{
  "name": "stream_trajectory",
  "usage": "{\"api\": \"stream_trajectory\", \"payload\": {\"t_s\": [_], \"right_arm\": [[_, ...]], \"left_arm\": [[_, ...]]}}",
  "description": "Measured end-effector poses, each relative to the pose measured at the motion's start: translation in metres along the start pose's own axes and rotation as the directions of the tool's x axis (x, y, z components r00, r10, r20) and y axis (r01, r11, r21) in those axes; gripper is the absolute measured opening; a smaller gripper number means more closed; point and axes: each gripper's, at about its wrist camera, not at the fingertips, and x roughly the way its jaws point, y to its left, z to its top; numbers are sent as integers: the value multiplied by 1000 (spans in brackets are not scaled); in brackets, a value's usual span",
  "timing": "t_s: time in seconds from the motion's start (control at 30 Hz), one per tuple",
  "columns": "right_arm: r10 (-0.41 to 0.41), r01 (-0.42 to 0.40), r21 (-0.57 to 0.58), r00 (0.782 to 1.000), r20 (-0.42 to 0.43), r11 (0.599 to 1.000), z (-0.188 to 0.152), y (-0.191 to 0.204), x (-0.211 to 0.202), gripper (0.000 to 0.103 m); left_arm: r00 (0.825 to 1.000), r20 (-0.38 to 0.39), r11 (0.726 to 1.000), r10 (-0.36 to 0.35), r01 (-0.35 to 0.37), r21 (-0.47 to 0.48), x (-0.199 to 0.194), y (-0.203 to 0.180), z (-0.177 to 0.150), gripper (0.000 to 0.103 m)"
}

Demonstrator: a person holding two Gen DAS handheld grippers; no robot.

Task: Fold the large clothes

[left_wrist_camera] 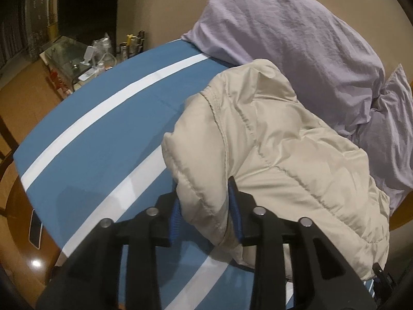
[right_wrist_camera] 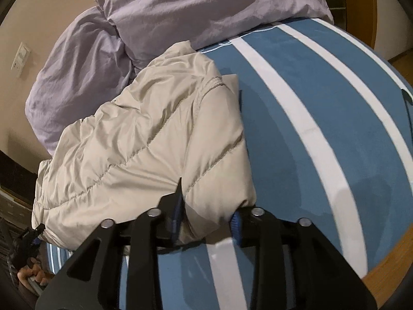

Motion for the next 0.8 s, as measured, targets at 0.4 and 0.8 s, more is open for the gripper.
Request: {"api": "stream_trajectory", "payload": {"t_s": [0.4, 0.8], "right_arm": [[-116, 126, -69, 984, 132, 990, 29, 2, -29, 57], [-26, 45, -409, 998, 52, 912, 4, 113, 18, 58]], "left_arm": [[1000, -21, 1000, 5, -5, 5, 1, -9, -9, 85], [998, -60, 997, -4, 0, -73, 28, -9, 0, 89]]}}
